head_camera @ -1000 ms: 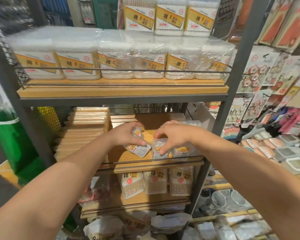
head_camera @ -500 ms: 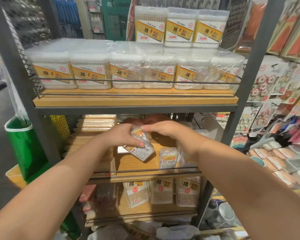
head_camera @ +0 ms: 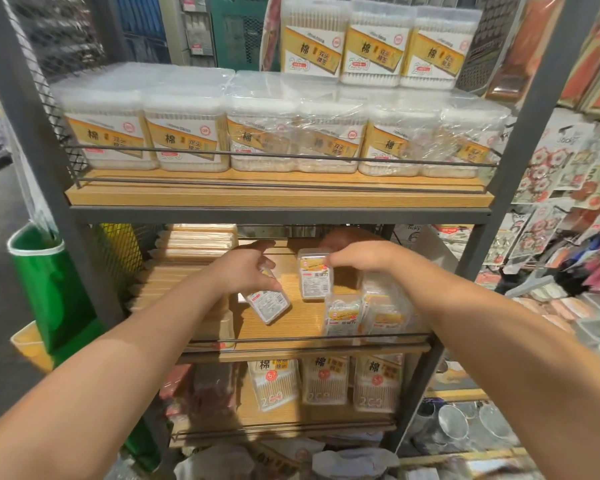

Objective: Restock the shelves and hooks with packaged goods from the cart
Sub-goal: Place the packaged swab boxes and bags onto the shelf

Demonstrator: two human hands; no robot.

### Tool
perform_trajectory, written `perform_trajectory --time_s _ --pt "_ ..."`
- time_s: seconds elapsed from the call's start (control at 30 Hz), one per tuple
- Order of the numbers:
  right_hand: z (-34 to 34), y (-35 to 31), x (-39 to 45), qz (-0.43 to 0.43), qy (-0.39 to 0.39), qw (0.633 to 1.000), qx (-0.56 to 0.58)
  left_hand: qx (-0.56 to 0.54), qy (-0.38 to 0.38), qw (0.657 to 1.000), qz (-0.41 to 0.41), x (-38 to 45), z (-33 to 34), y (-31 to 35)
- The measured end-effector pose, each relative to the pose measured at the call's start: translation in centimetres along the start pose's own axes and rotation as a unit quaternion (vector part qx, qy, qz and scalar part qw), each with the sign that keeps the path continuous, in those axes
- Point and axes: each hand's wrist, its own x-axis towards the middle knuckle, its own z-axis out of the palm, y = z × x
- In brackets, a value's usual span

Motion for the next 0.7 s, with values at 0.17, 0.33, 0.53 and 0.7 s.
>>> perform_trajectory --time_s 0.17,0.33,0.53,0.7 --pt "-0.3 1.9 -0.5 -0.006 -0.003 0.999 -0.054 0.024 0.016 0.999 0.025 0.5 1.6 0.9" --pt "0.6 3.8 -0.2 -0.05 -0.001 0.998 -0.044 0.086 -0.036 0.988 0.122 0.6 2.4 2.5" --pt "0.5 4.1 -1.2 -0.07 0.002 0.996 -0.056 0.131 -0.121 0.981 0.072 1.2 1.5 2.4" --pt "0.9 4.1 -1.8 -0.096 0.006 0.987 -0.132 0.082 -0.058 0.994 0.04 1.3 1.6 2.4"
